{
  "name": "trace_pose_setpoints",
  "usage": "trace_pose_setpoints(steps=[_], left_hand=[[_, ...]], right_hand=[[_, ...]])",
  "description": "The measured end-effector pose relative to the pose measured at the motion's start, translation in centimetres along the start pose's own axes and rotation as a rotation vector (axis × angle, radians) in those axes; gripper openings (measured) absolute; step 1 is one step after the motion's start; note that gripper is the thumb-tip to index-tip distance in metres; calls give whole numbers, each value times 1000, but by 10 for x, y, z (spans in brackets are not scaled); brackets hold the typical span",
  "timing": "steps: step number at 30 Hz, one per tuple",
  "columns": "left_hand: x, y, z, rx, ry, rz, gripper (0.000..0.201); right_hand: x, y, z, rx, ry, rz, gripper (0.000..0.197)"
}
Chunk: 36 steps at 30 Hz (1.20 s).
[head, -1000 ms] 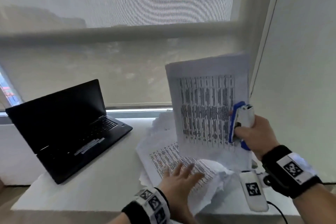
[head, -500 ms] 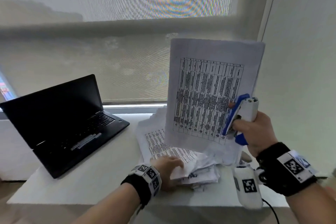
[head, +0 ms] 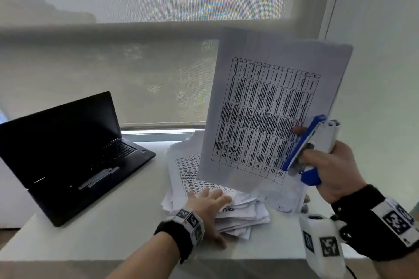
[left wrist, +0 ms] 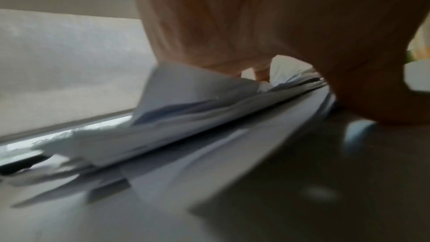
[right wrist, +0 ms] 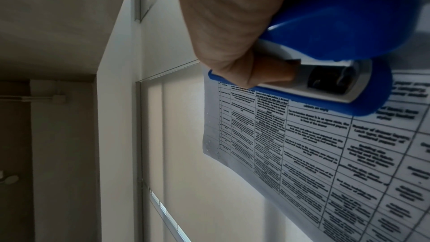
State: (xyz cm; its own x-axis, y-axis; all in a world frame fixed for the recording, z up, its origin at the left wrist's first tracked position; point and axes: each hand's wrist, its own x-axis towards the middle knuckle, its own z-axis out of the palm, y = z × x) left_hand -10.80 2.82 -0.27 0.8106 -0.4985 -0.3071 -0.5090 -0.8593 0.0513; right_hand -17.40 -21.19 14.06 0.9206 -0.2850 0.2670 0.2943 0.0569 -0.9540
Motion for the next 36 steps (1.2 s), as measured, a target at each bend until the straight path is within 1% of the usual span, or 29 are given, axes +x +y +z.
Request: trace_pose_setpoints(steps=[3, 4, 7, 8, 10, 12, 13, 15, 16, 17, 18, 19, 20, 21, 22, 23, 24, 25, 26, 27, 28, 31, 32, 34, 36], left_hand=[[3, -5, -2, 38, 45, -67, 80], [4, -7, -2, 38, 41, -98, 72], [8, -14, -2, 40, -1, -204, 56], [10, -16, -2, 32, -14, -247, 55], [14, -19, -1, -55, -11, -310, 62], [15, -22, -4, -103, -33, -324, 68], [16, -24, -6, -94, -49, -324, 70], [14, -29, -10, -84, -72, -329, 77], [12, -30, -12, -95, -65, -316, 82], [11, -33, -13, -135, -46, -283, 92], [8, -34, -15, -226, -9, -213, 106], [5, -33, -20, -403, 46, -119, 118], [0, -28, -28, -636, 119, -18, 122], [-3, -23, -39, -859, 213, 62, 119], [-7, -15, -53, -1048, 310, 113, 108], [-11, -7, -65, -1190, 407, 138, 89], [-15, 4, -77, -1278, 520, 142, 64], [-18, 14, -84, -1310, 630, 97, 42], [-22, 24, -87, -1308, 719, 39, 28], [-24, 31, -82, -1297, 771, -20, 21], [-24, 36, -73, -1302, 785, -56, 20], [-26, 40, -49, -1288, 788, -128, 32], [-26, 40, -47, -1290, 819, -129, 33], [-25, 42, -52, -1309, 893, -96, 26], [-26, 48, -60, -1296, 944, -63, 20]], right_hand=[[-5, 1, -2, -10, -11, 0, 41], [-7, 2, -3, -18, -17, -1, 41], [-12, 4, -5, -54, -34, 11, 45], [-14, 5, -6, -71, -41, 16, 46], [-17, 9, -7, -120, -44, 26, 48], [-18, 12, -11, -168, -54, 42, 44], [-19, 14, -13, -203, -58, 48, 38], [-19, 17, -20, -275, -63, 68, 19], [-21, 19, -23, -301, -70, 63, 23], [-21, 22, -25, -323, -70, 62, 33], [-22, 23, -27, -332, -65, 67, 39], [-22, 24, -29, -332, -53, 68, 39], [-23, 26, -29, -331, -53, 68, 36], [-23, 28, -28, -332, -56, 68, 33], [-22, 31, -27, -335, -66, 61, 32], [-22, 34, -24, -341, -75, 57, 35], [-21, 38, -22, -357, -86, 49, 43], [-20, 43, -22, -380, -99, 43, 54], [-20, 47, -21, -401, -119, 37, 60], [-20, 50, -22, -414, -131, 31, 60], [-22, 50, -22, -424, -143, 14, 55], [-28, 56, -29, -442, -163, -36, 46], [-31, 59, -32, -432, -161, -36, 46], [-34, 63, -35, -375, -160, -29, 51], [-36, 61, -35, -301, -134, -53, 53]])
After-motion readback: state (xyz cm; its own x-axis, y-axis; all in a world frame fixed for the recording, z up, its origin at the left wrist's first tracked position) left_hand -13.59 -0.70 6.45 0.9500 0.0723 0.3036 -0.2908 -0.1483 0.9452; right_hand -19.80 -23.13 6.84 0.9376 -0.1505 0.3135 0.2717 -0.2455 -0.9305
